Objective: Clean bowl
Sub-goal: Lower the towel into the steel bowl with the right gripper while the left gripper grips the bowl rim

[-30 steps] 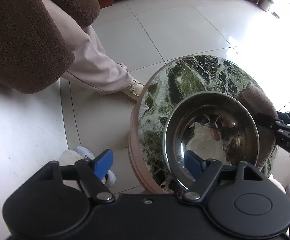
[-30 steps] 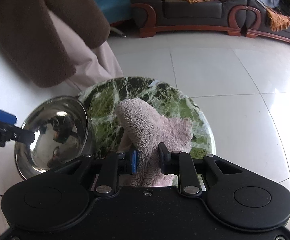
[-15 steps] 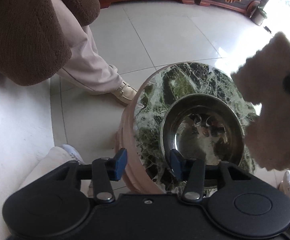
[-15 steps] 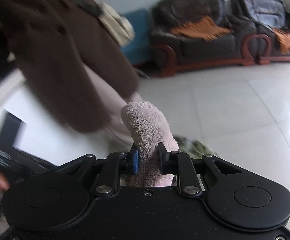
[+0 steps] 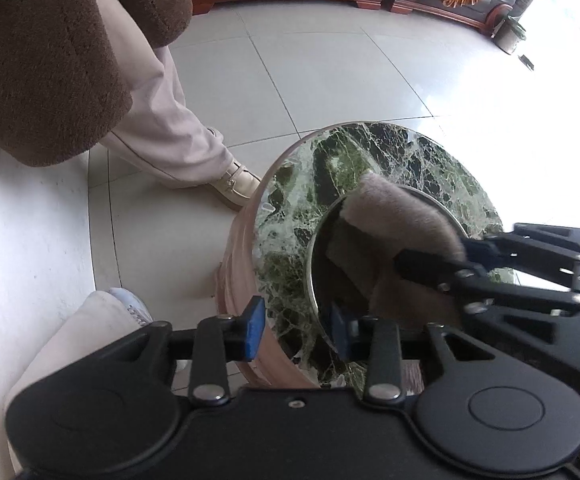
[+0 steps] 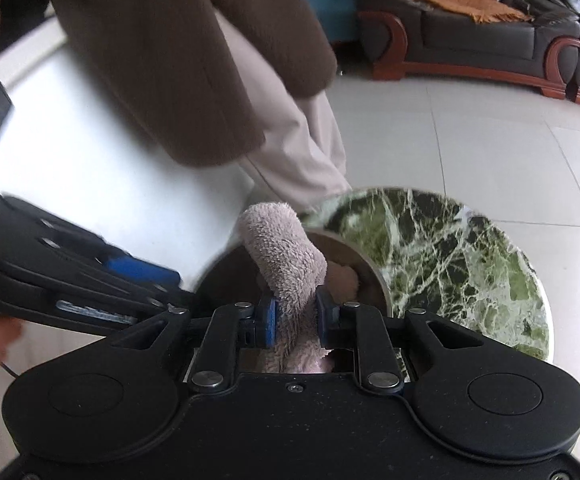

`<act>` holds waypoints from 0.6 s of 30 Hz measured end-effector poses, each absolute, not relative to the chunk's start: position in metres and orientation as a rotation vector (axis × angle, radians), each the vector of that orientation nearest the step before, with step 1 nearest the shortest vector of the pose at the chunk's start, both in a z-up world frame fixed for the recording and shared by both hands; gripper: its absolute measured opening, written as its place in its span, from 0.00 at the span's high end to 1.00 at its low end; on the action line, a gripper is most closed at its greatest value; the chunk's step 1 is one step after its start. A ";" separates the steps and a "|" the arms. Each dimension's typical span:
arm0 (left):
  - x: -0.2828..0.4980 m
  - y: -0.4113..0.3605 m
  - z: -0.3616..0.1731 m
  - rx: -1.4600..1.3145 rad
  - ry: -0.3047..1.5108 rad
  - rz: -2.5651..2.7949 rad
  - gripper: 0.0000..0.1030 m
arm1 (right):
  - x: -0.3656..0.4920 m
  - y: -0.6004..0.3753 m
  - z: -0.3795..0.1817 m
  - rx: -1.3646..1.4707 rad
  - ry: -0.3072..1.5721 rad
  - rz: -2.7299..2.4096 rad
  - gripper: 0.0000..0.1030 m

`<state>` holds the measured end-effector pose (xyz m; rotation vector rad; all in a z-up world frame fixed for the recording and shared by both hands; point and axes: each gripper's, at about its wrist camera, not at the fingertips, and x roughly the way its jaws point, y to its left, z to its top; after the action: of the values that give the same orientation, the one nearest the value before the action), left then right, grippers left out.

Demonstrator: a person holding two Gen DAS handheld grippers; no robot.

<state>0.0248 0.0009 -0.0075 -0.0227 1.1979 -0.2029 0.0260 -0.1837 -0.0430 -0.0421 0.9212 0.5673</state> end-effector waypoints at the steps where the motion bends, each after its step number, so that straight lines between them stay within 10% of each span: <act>1: 0.024 0.001 -0.008 -0.017 1.194 -0.203 0.70 | 0.027 -0.182 -0.044 -0.059 0.926 0.562 0.77; 12: 0.027 0.003 -0.013 -0.014 1.185 -0.192 0.71 | 0.011 -0.184 -0.025 -0.089 0.866 0.527 0.62; 18: 0.031 0.002 -0.018 -0.008 1.202 -0.185 0.72 | 0.015 -0.172 -0.038 -0.132 0.906 0.541 0.80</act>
<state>0.0310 0.0016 -0.0178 -0.0082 1.2021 -0.1853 0.0151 -0.1721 -0.0383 -0.1319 0.9063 0.5414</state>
